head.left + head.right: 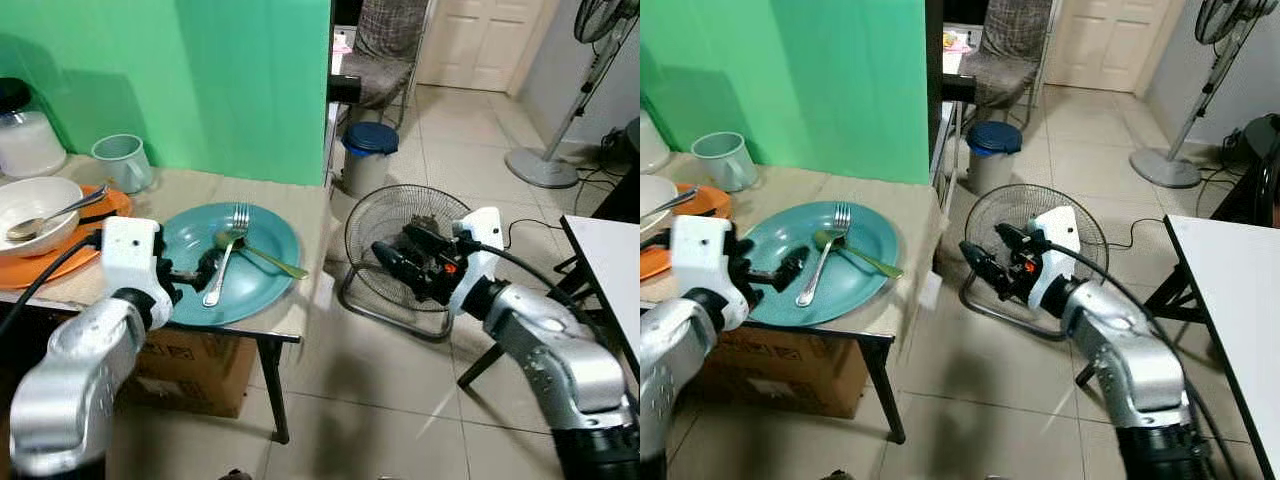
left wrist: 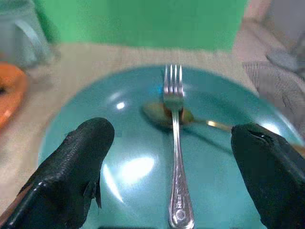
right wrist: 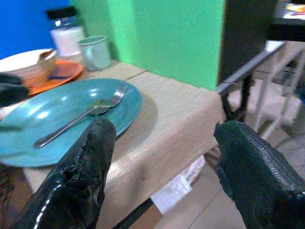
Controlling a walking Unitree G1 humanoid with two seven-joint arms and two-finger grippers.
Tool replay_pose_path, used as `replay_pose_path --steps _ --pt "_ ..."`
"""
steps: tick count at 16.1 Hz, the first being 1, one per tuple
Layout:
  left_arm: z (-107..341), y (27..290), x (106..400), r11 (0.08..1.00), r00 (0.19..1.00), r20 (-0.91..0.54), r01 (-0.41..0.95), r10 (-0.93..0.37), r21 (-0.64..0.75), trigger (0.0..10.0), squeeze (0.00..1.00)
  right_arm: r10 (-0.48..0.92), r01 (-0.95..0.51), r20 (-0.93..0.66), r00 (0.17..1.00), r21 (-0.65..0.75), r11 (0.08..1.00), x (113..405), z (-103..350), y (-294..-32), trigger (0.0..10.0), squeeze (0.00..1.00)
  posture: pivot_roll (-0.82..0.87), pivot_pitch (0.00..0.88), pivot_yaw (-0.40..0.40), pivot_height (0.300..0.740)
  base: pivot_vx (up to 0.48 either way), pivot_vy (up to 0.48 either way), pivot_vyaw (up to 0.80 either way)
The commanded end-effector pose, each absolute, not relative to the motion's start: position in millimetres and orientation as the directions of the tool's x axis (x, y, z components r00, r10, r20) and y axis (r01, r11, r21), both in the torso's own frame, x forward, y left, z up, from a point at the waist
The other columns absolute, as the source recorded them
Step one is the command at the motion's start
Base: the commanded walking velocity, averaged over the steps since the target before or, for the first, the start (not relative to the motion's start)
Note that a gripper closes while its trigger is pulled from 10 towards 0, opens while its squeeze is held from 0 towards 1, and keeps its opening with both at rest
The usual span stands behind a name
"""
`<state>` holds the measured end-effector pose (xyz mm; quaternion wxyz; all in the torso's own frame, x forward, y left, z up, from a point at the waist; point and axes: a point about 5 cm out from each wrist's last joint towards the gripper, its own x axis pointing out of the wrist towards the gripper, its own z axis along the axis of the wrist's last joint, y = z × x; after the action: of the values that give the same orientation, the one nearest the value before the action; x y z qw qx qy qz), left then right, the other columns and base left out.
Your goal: Setting the table
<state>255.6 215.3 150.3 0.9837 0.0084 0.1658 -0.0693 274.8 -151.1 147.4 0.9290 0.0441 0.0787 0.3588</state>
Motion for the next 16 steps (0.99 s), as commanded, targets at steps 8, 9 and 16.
replay_pose_path --steps 8,9,16 --pt "134.8 223.0 290.0 0.963 0.855 -0.455 0.266 -0.25 -0.03 10.0 0.0 0.89 -0.908 -0.233 0.391 0.061 0.415 256.1 152.2 -154.2 10.0 0.0 -0.05 0.0 -0.001 0.74 0.0 0.0 0.0" --pt "134.0 222.4 295.2 0.957 0.839 -0.474 0.287 -0.269 -0.036 10.0 0.0 0.897 -0.916 -0.24 0.372 0.059 0.396 255.7 151.2 -153.5 10.0 0.0 -0.05 0.0 0.002 0.74 0.0 0.0 0.0" --pt "128.8 221.5 326.7 0.926 0.786 -0.54 0.377 -0.3 0.034 10.0 0.0 0.913 -0.93 -0.233 0.335 0.072 0.36 253.2 149.4 -148.9 10.0 0.0 -0.06 0.001 0.009 0.74 0.0 0.0 0.0"
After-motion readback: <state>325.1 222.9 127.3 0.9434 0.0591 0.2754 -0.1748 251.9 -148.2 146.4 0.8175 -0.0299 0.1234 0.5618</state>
